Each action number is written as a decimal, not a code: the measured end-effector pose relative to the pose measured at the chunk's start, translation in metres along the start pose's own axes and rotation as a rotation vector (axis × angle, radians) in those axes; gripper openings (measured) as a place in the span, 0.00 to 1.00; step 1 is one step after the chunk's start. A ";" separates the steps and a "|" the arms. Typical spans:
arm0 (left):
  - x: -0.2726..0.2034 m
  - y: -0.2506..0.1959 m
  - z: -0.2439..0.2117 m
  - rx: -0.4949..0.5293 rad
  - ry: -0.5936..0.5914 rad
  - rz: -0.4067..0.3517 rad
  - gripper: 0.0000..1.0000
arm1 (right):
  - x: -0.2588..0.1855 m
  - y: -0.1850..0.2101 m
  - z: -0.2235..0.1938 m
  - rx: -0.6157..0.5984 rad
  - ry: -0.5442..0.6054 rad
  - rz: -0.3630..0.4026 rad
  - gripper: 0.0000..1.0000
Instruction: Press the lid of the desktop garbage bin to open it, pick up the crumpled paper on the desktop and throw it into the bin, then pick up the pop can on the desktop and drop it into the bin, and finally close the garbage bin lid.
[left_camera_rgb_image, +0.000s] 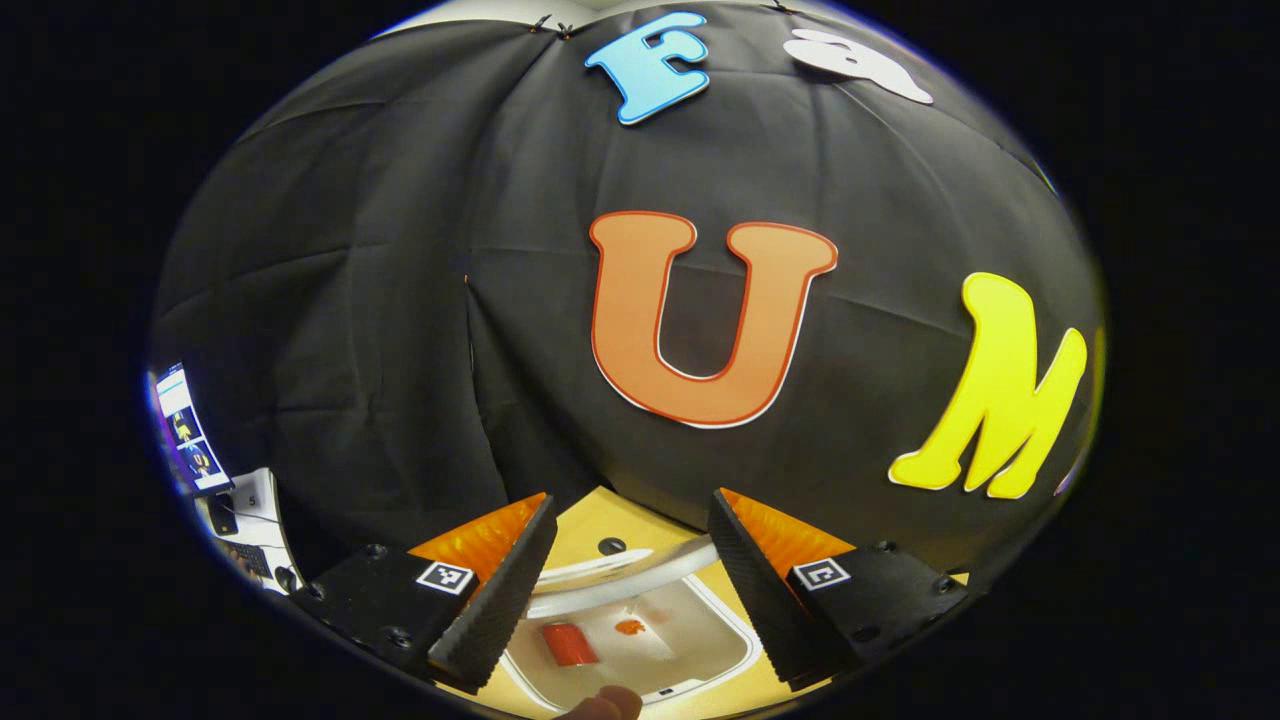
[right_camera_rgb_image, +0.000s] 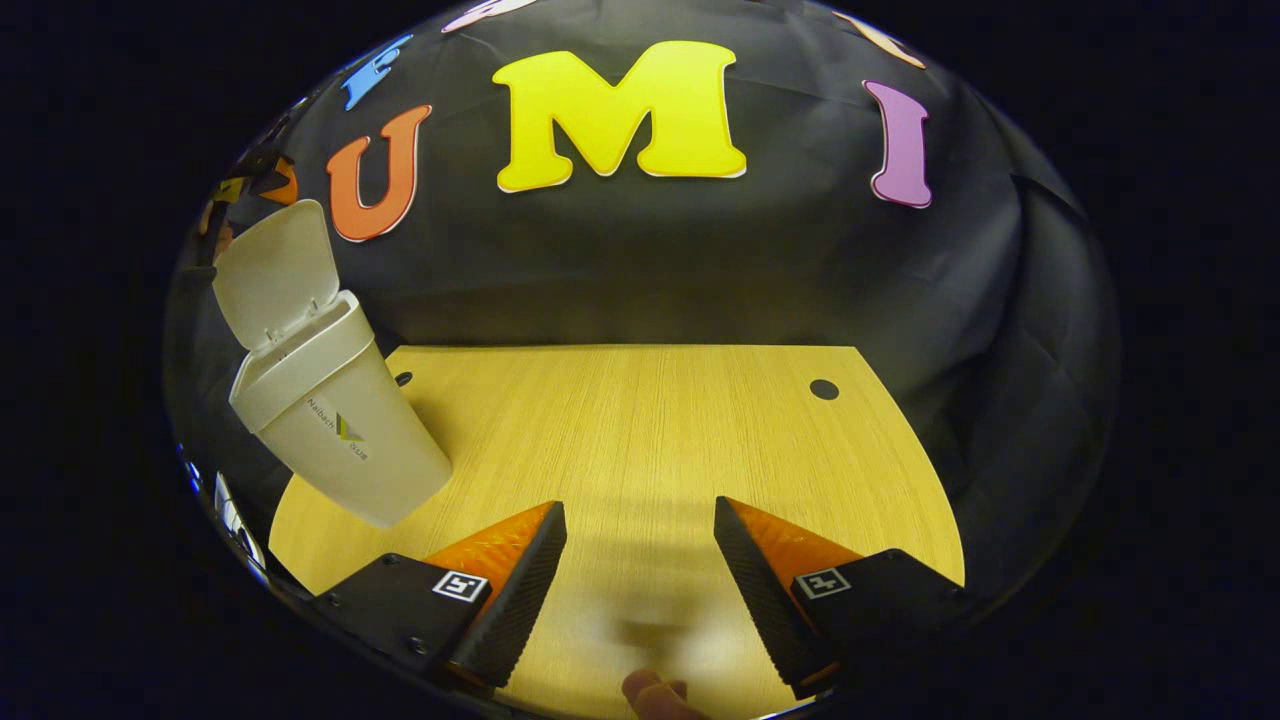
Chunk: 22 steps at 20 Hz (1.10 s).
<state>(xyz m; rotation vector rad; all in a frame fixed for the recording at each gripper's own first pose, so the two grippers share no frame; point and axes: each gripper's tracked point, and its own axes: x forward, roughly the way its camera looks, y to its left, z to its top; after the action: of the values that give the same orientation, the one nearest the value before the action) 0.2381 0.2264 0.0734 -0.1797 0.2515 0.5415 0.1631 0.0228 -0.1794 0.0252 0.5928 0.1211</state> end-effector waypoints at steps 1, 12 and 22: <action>-0.003 0.000 -0.009 0.018 0.006 0.013 1.00 | -0.005 0.000 0.001 0.012 -0.002 0.016 0.95; -0.026 -0.021 -0.098 0.007 0.084 0.045 0.99 | -0.028 -0.026 -0.003 -0.076 -0.054 0.096 0.95; -0.029 -0.026 -0.148 0.007 0.109 0.068 0.97 | -0.017 -0.046 -0.031 -0.069 -0.036 0.119 0.95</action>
<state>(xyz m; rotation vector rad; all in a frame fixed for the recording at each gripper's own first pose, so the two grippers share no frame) 0.2002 0.1561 -0.0572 -0.1951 0.3664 0.5991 0.1366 -0.0256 -0.1983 -0.0039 0.5508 0.2564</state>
